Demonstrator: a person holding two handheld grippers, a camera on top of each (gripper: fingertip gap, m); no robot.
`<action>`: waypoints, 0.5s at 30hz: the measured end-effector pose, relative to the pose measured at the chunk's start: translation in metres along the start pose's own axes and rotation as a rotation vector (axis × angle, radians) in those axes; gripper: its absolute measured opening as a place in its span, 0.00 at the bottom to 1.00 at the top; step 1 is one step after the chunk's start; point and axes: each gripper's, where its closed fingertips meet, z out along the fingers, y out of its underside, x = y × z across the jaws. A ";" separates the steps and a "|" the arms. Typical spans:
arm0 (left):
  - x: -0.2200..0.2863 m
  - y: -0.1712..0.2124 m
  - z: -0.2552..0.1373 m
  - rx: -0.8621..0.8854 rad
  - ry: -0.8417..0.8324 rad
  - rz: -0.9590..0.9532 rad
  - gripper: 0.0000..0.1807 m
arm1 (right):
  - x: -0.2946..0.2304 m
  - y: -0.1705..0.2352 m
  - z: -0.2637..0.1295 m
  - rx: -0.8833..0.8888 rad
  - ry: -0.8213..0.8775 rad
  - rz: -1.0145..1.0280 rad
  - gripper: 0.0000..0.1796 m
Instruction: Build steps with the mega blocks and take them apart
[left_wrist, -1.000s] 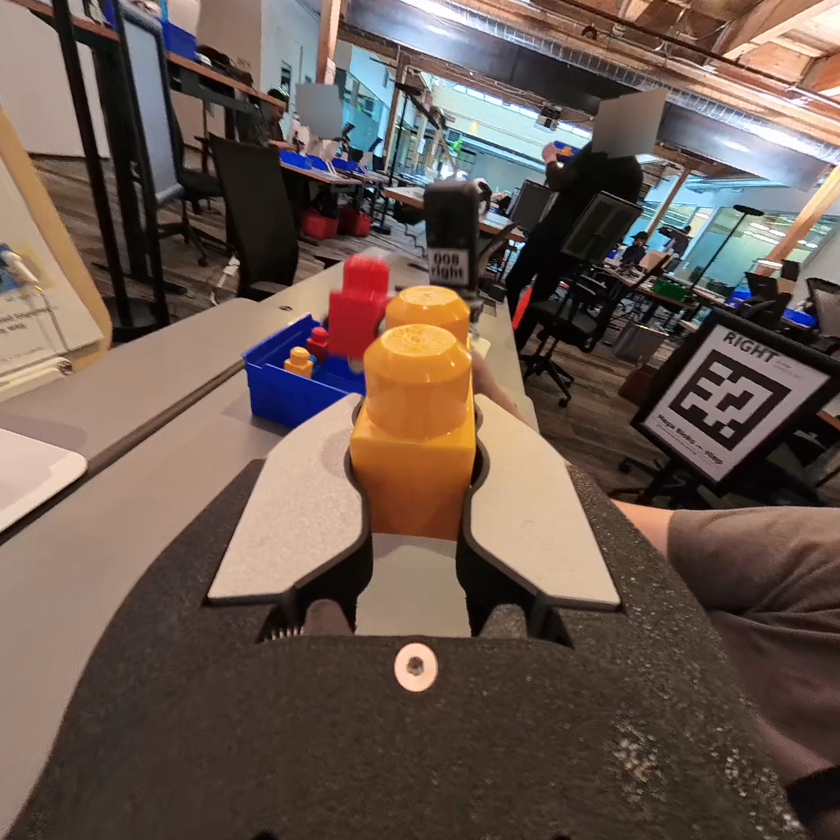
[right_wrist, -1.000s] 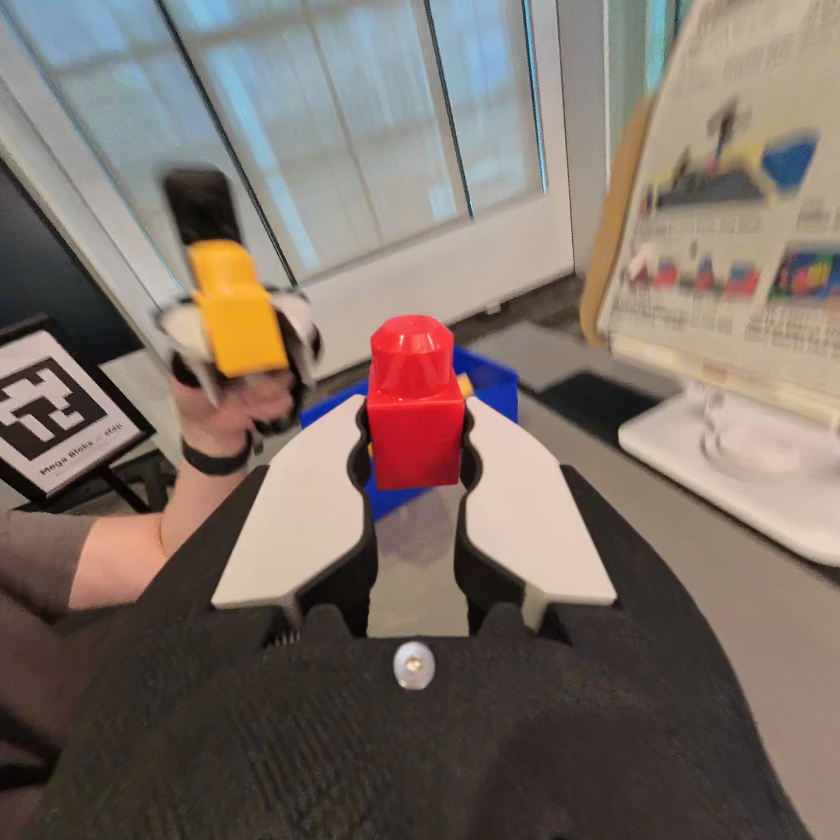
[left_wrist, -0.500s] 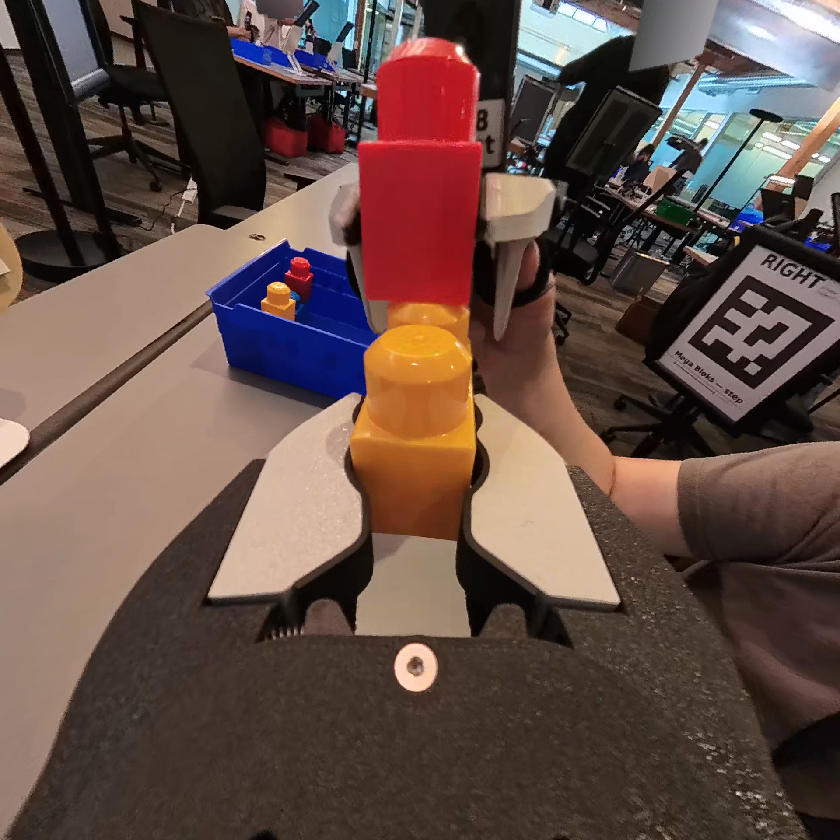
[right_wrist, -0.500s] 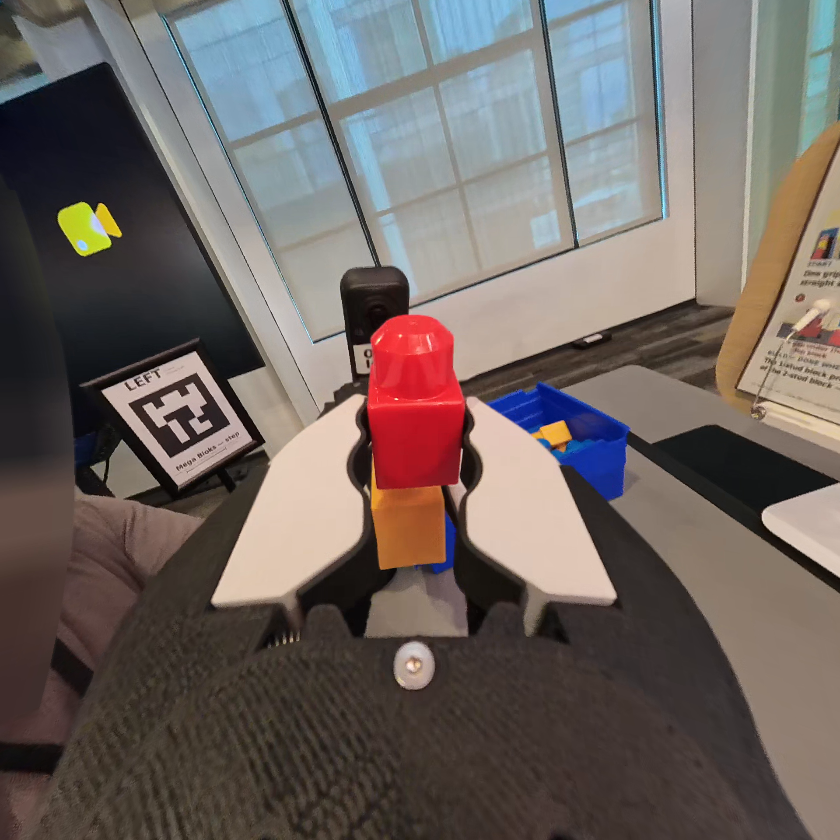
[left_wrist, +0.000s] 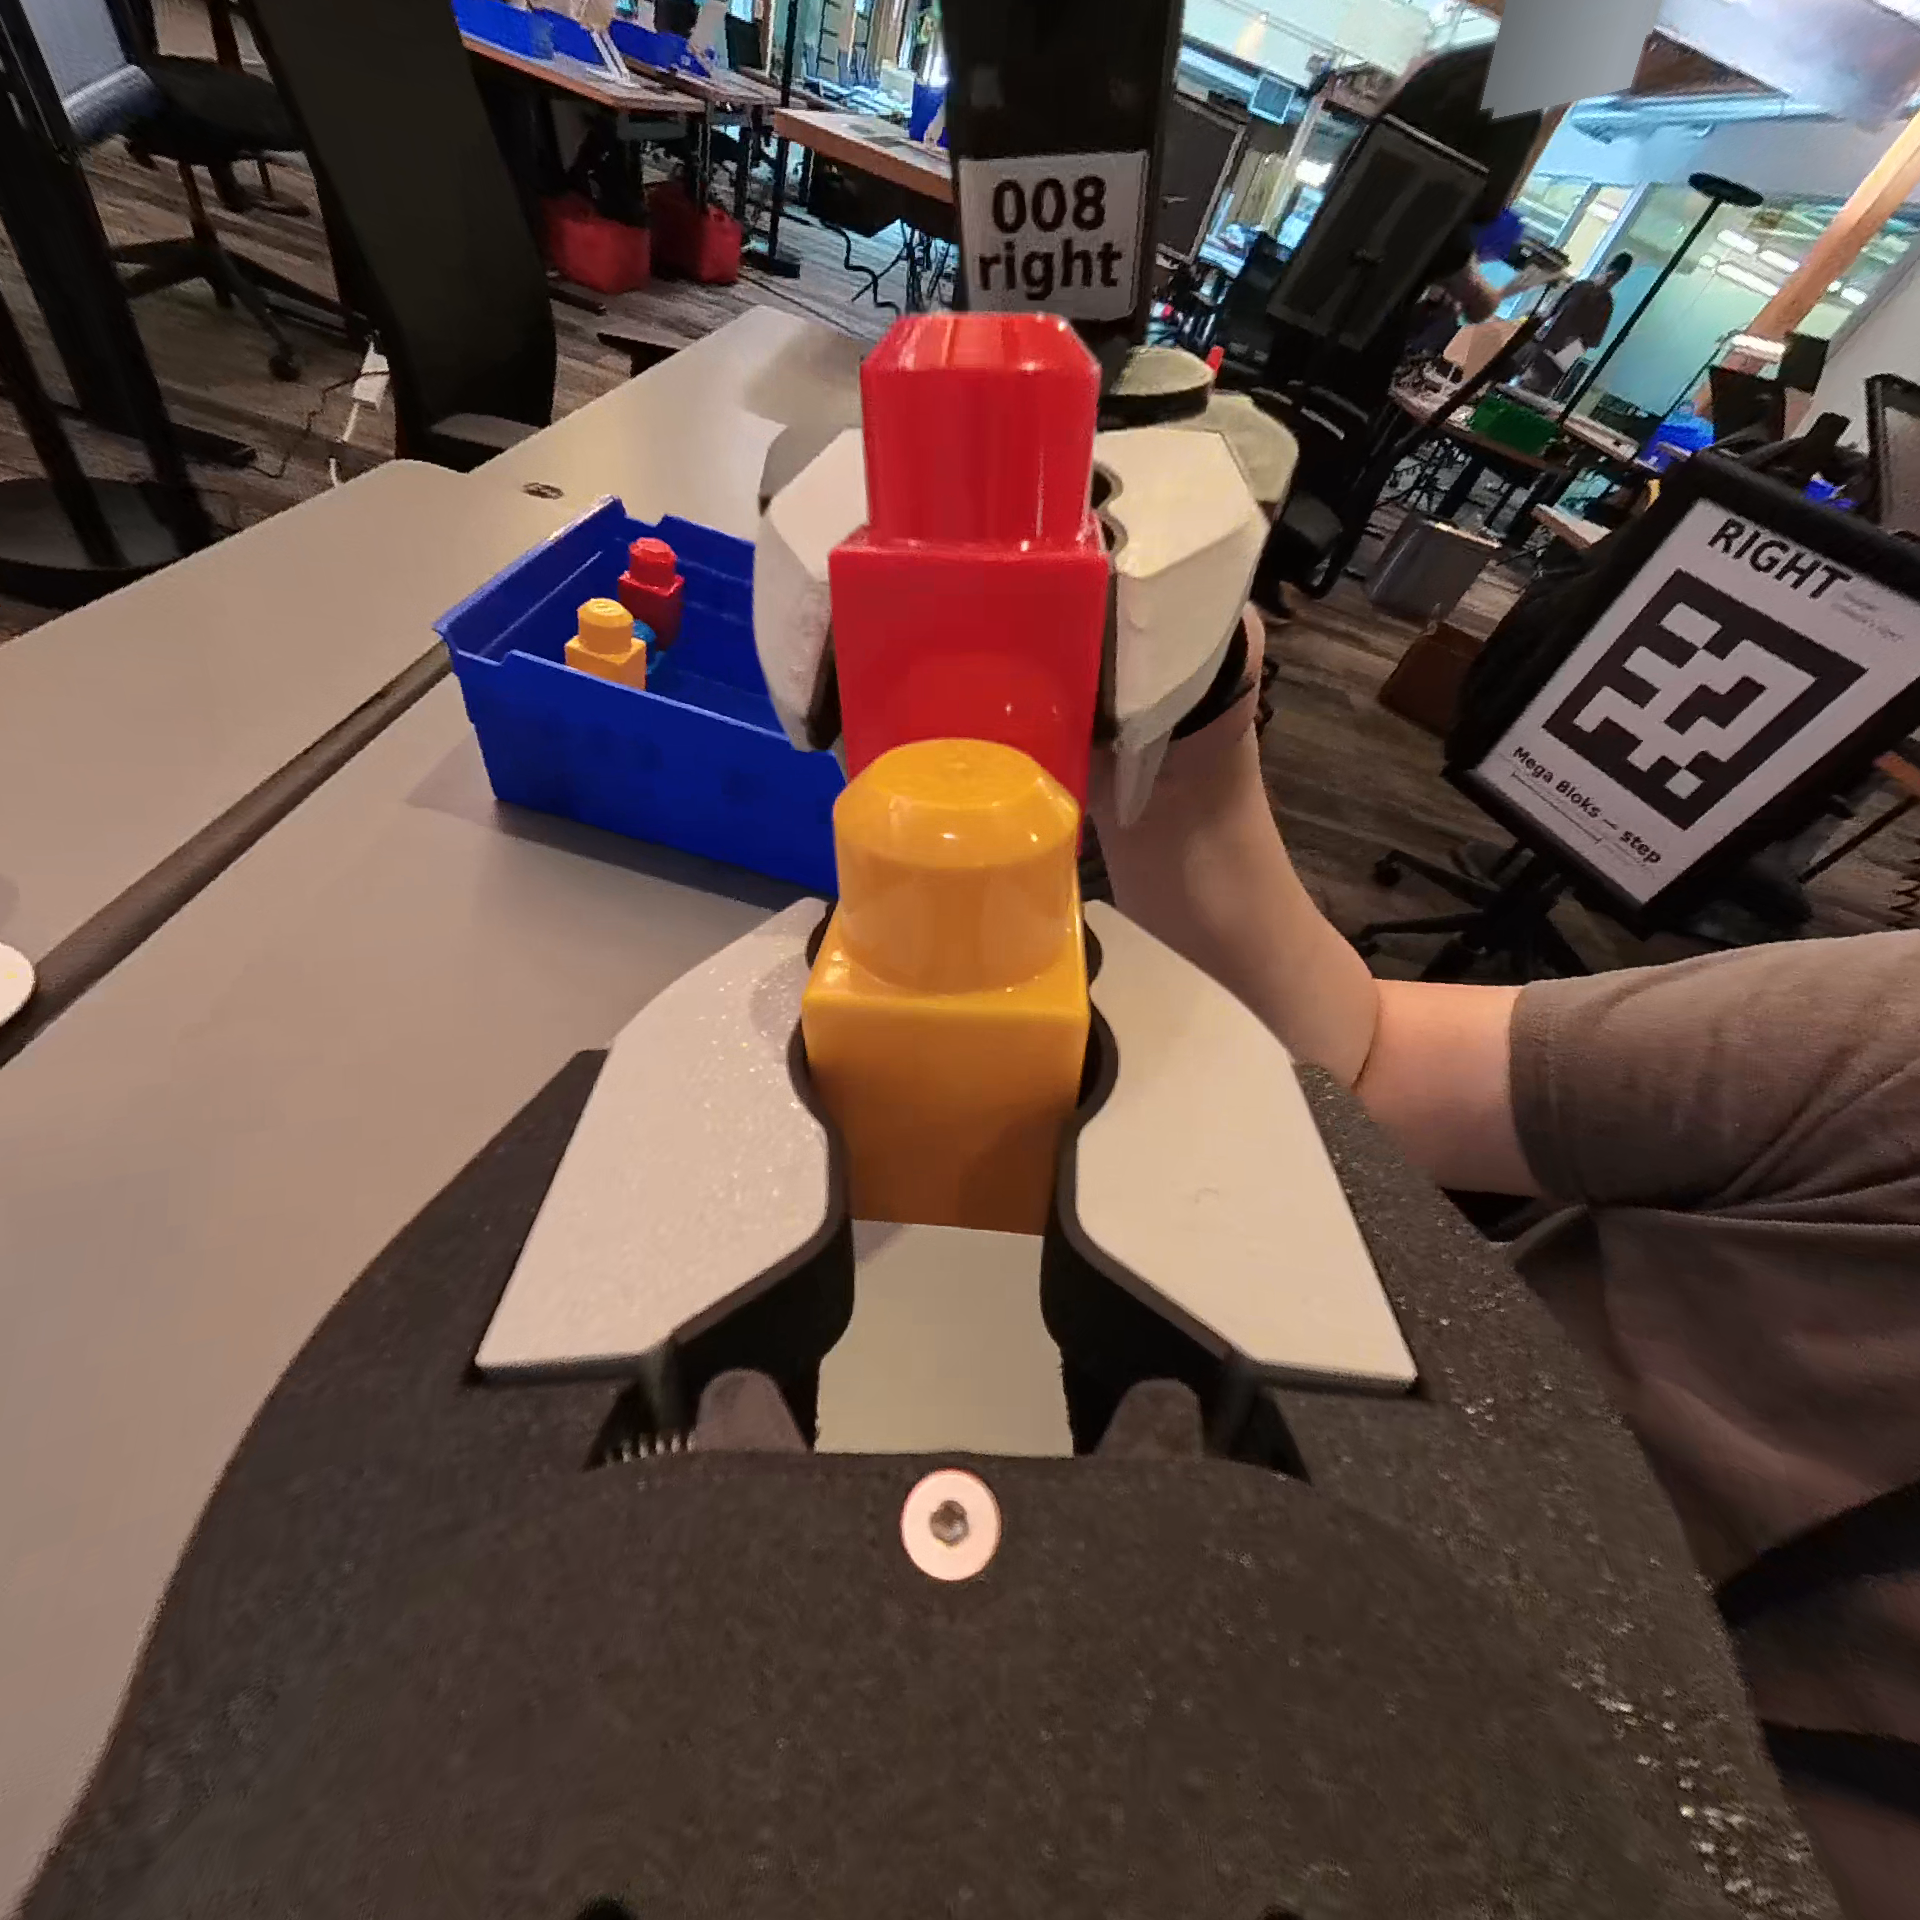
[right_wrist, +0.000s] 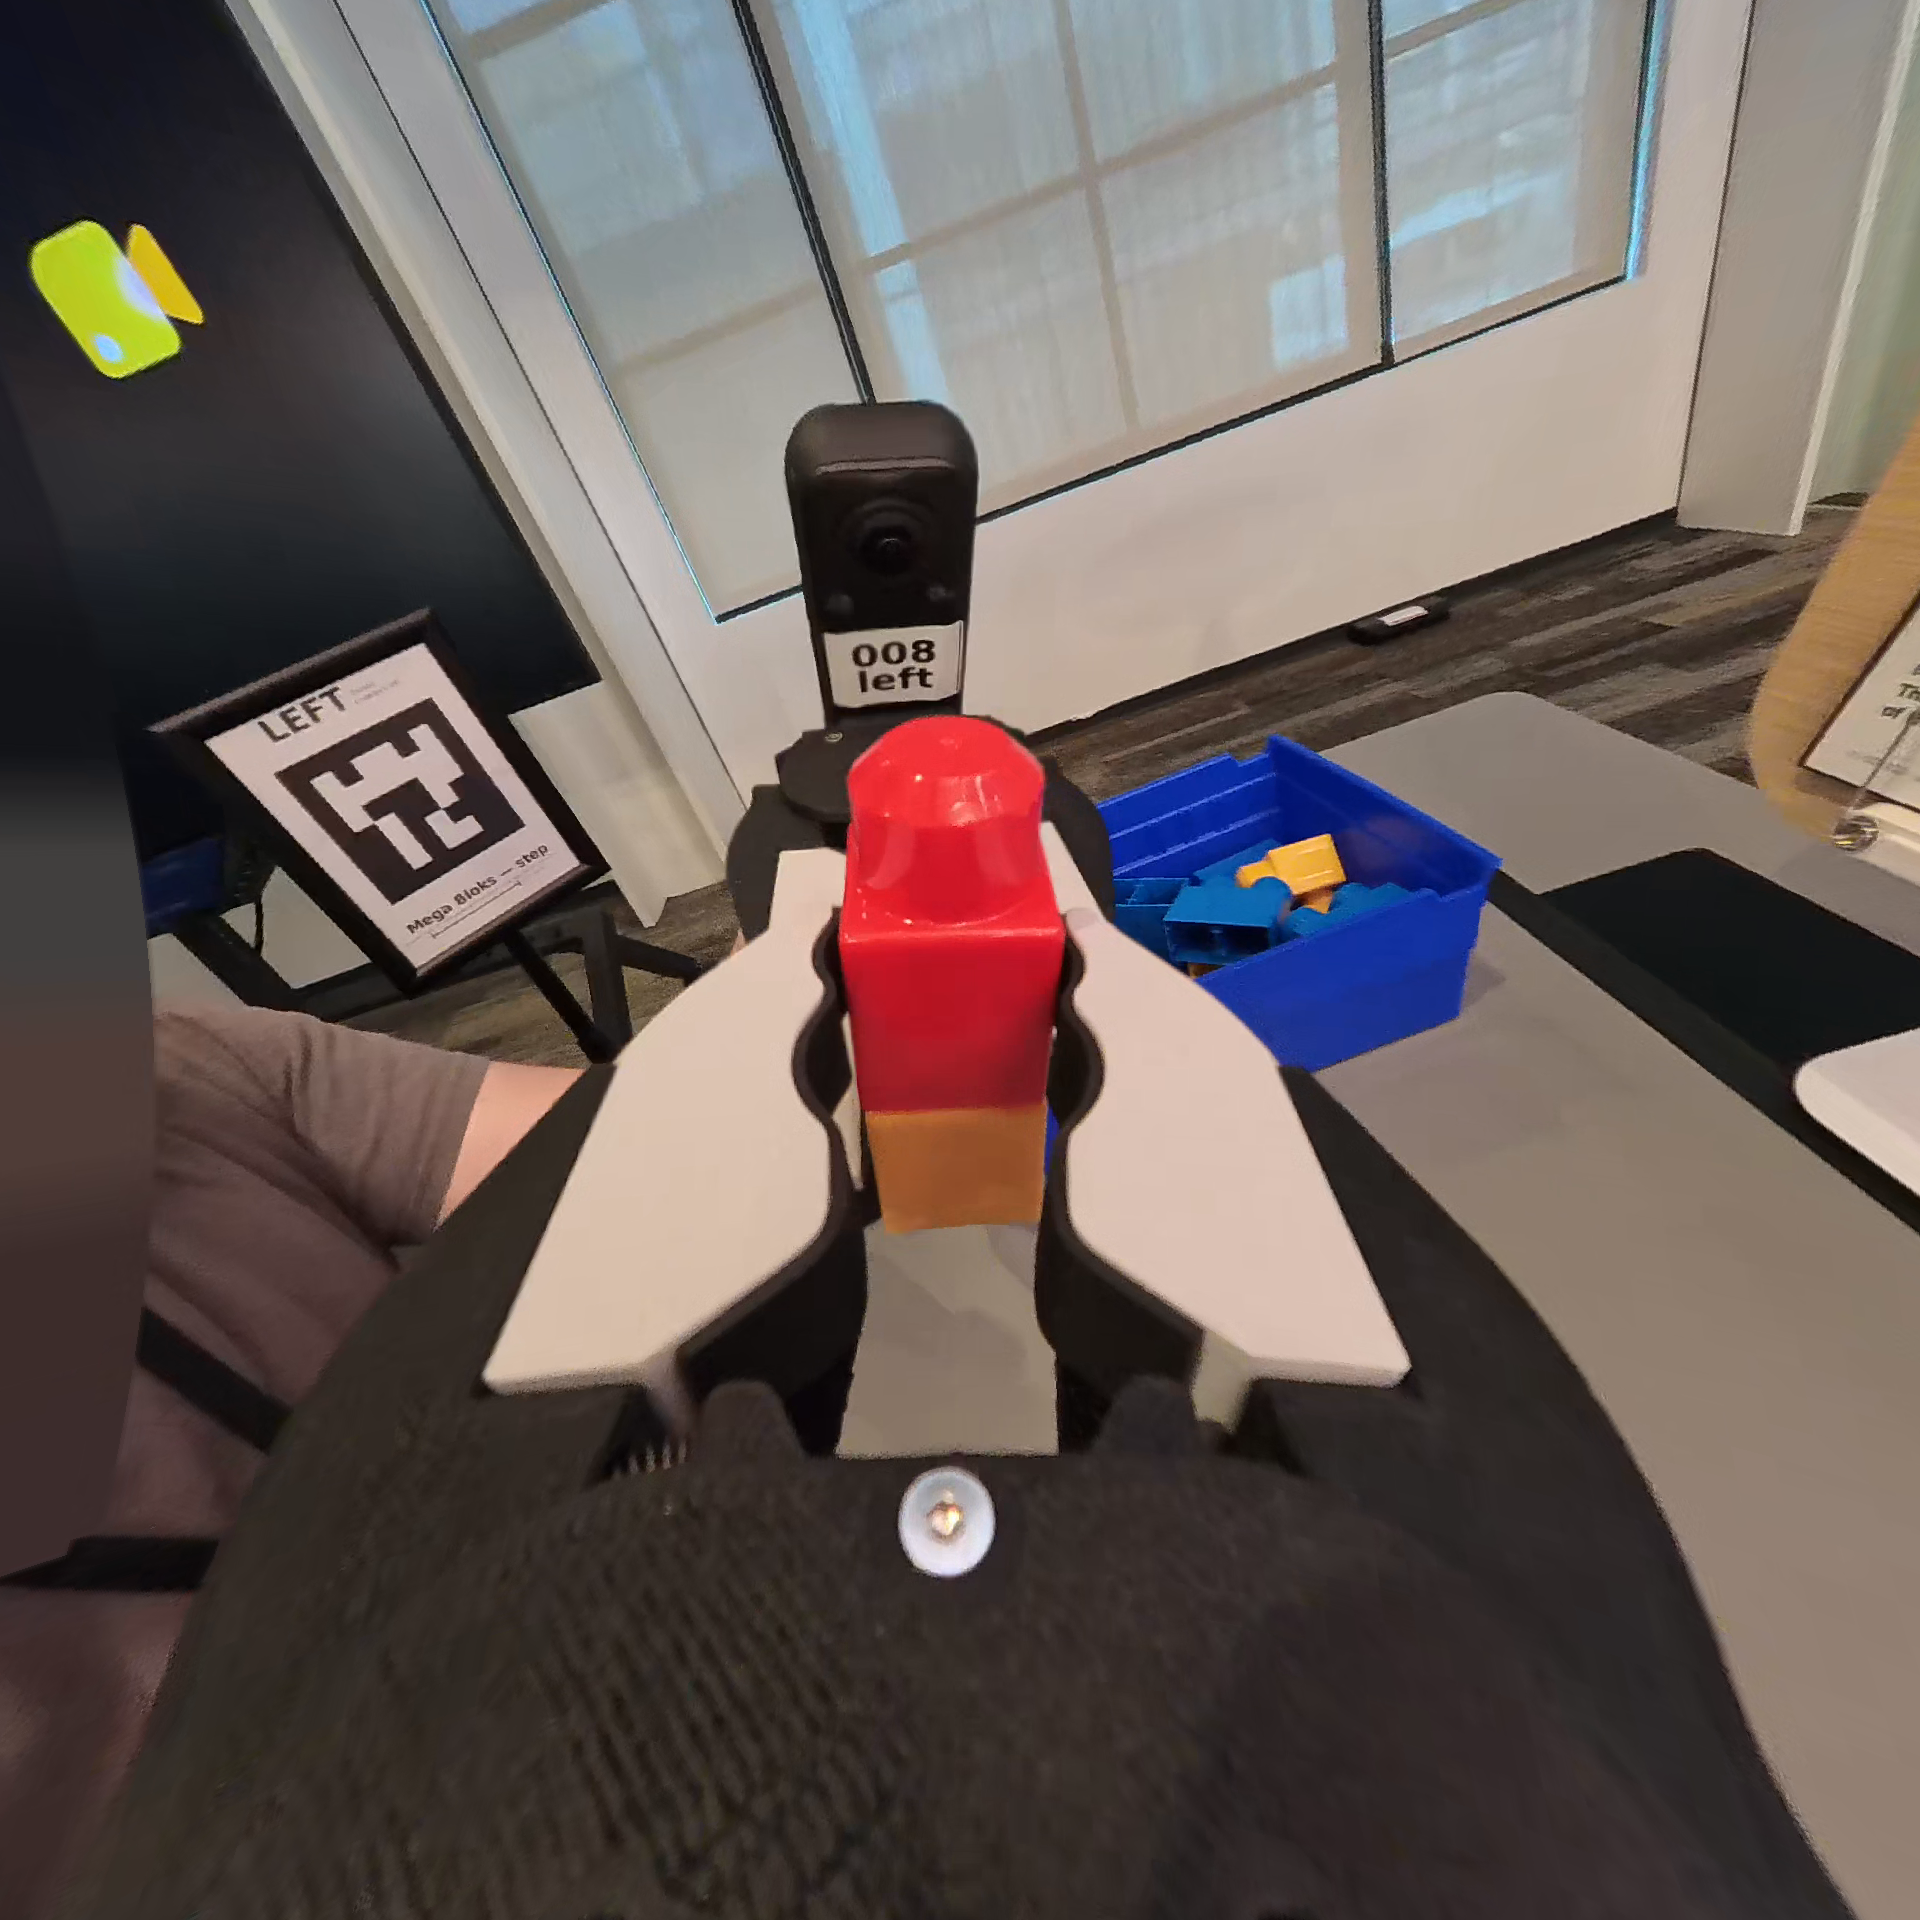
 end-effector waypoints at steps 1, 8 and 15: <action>-0.001 0.000 0.000 0.003 -0.003 0.003 0.23 | 0.001 0.001 0.000 -0.003 0.008 -0.009 0.20; -0.002 -0.002 -0.004 -0.002 -0.031 0.007 0.23 | 0.001 -0.001 0.003 0.026 -0.002 0.001 0.21; -0.001 0.001 -0.002 -0.014 -0.018 0.012 0.23 | 0.000 0.001 0.002 0.009 0.003 -0.018 0.20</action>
